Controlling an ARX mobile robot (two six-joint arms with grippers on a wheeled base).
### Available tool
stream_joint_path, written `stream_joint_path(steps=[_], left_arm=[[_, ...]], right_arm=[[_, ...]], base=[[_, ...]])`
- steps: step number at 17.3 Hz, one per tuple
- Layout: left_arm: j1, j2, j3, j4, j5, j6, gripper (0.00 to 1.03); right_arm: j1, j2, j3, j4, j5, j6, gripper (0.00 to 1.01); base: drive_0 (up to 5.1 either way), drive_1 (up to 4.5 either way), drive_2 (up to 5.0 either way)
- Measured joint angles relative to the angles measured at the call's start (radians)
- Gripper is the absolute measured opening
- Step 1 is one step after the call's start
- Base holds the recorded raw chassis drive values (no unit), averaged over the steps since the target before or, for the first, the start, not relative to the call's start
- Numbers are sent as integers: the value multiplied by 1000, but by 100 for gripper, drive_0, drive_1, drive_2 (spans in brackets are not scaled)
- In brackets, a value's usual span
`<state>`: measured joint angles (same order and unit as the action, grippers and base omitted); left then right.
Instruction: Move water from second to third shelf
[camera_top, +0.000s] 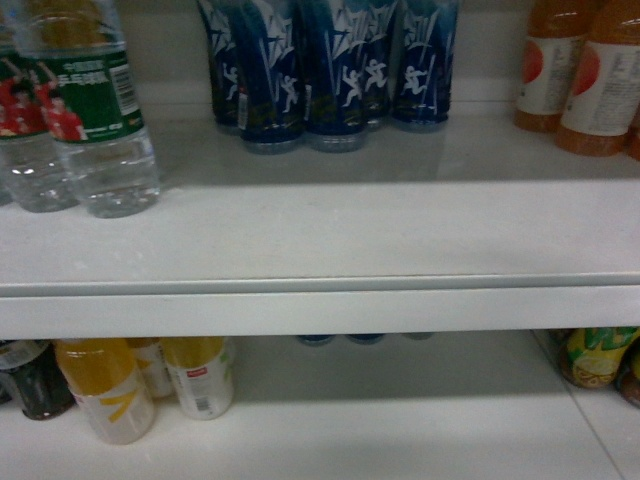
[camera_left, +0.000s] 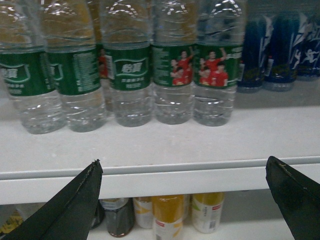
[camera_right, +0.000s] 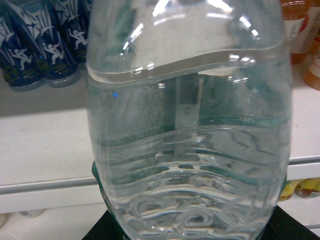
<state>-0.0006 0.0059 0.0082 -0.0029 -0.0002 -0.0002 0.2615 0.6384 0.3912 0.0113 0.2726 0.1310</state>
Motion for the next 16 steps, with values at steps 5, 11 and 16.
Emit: stream_joint_path(steps=[5, 11, 16], left_arm=[[0, 0, 0, 0, 0, 0, 98], [0, 0, 0, 2, 0, 0, 98], [0, 0, 0, -1, 0, 0, 98]], right_arm=[[0, 0, 0, 3, 0, 0, 40], [0, -1, 0, 3, 0, 1, 40], [0, 0, 0, 4, -2, 3, 40]], base=[[-491, 246, 246], [-488, 248, 248], [-490, 246, 246]])
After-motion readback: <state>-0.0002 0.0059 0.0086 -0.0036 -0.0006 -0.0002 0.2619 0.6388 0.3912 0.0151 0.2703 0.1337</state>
